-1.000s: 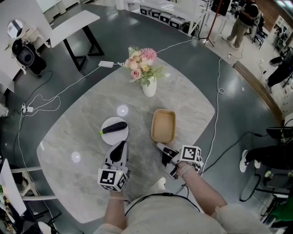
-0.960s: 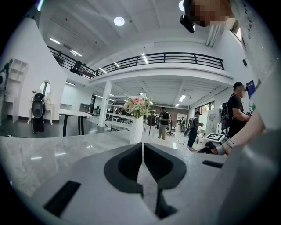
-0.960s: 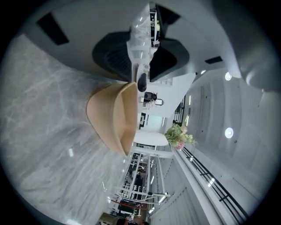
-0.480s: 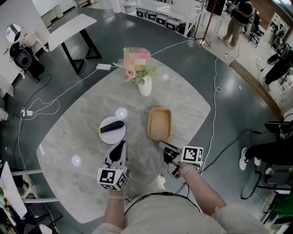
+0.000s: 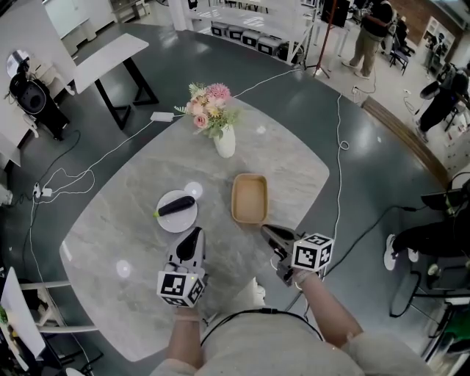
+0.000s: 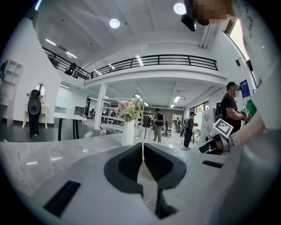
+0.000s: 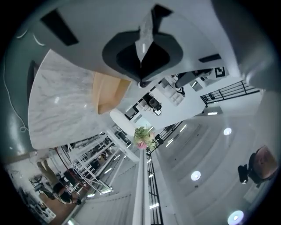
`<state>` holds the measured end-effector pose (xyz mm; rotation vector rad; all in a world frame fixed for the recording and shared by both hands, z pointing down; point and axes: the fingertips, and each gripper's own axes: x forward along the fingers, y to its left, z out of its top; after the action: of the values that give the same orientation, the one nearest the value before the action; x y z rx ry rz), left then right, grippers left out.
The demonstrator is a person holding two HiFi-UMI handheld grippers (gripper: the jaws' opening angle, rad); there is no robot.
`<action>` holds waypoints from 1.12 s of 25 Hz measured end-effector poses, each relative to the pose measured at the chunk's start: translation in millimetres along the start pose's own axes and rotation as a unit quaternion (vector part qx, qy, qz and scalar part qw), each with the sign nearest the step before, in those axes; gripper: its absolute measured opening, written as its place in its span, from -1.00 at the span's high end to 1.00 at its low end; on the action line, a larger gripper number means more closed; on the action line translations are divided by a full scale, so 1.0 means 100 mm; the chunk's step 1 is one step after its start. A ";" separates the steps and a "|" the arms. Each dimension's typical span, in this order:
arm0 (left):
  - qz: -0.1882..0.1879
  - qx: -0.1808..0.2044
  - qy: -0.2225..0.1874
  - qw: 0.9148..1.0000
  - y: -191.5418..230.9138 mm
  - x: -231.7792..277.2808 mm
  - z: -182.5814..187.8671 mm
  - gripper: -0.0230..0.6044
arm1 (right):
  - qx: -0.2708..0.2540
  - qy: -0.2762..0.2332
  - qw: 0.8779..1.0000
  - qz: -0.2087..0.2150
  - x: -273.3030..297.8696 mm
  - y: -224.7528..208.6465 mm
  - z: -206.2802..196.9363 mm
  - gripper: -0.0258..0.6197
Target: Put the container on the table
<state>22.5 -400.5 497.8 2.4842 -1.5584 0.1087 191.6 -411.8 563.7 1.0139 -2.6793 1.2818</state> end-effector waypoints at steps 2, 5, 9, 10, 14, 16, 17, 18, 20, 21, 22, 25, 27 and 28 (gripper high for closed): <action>0.000 0.002 -0.002 1.000 -0.02 -0.02 0.03 0.88 | -0.031 -0.001 0.999 -0.004 -0.07 0.03 0.04 0.90; 0.002 0.005 -0.007 1.000 -0.04 -0.07 0.06 0.88 | -0.068 -0.005 0.998 -0.011 -0.15 0.09 0.08 0.90; 0.004 0.008 -0.014 1.000 -0.09 -0.14 0.06 0.88 | -0.122 -0.024 0.992 -0.019 -0.24 0.14 0.16 0.90; 0.004 0.008 -0.015 1.000 -0.11 -0.16 0.07 0.88 | -0.139 -0.027 0.990 -0.023 -0.26 0.17 0.18 0.90; 0.002 0.013 -0.020 1.000 -0.17 -0.25 0.08 0.88 | -0.200 -0.048 0.978 -0.043 -0.37 0.29 0.25 0.90; 0.001 0.016 -0.026 1.000 -0.19 -0.28 0.10 0.88 | -0.218 -0.065 0.972 -0.051 -0.42 0.32 0.30 0.90; 0.000 0.017 -0.029 0.999 -0.20 -0.29 0.12 0.88 | -0.225 -0.073 0.970 -0.055 -0.45 0.34 0.32 0.90; 0.000 0.018 -0.032 0.999 -0.20 -0.31 0.14 0.88 | -0.232 -0.079 0.968 -0.060 -0.47 0.35 0.35 0.90; 0.000 0.020 -0.037 0.999 -0.21 -0.32 0.18 0.88 | -0.245 -0.090 0.963 -0.069 -0.54 0.37 0.40 0.90; 0.000 0.020 -0.038 0.999 -0.22 -0.33 0.19 0.88 | -0.250 -0.094 0.961 -0.073 -0.57 0.38 0.41 0.90; 0.000 0.020 -0.040 0.999 -0.23 -0.34 0.19 0.88 | -0.255 -0.097 0.959 -0.076 -0.61 0.38 0.42 0.90; -0.002 0.022 -0.043 0.999 -0.29 -0.36 0.20 0.88 | -0.264 -0.107 0.955 -0.084 -0.70 0.39 0.45 0.90; -0.004 0.023 -0.044 0.999 -0.32 -0.38 0.20 0.88 | -0.268 -0.111 0.953 -0.087 -0.74 0.41 0.46 0.90; -0.005 0.023 -0.045 0.999 -0.33 -0.39 0.21 0.88 | -0.271 -0.113 0.952 -0.088 -0.75 0.42 0.47 0.90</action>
<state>33.8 -356.9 466.3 2.5647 -1.5967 0.0319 240.1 -383.5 483.2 1.3200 -2.7622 0.3729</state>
